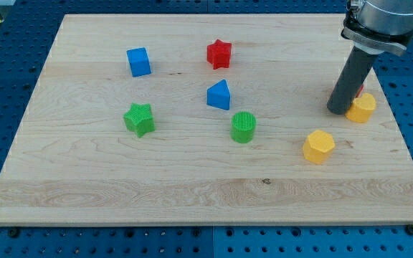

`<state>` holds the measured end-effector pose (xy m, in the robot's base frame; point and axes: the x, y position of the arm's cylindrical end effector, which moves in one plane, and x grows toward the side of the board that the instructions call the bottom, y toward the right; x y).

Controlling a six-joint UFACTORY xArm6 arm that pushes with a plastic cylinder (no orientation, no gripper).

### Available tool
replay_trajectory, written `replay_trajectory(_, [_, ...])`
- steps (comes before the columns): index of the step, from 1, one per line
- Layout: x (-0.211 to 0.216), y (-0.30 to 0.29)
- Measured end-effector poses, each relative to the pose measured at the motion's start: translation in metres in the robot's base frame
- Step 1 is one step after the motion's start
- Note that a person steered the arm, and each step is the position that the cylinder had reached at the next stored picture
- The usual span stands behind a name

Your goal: Touch the top left of red circle

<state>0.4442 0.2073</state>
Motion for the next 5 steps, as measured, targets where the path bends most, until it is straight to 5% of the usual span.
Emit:
replay_trajectory(2, [-0.018, -0.039])
replay_trajectory(5, [-0.059, 0.005])
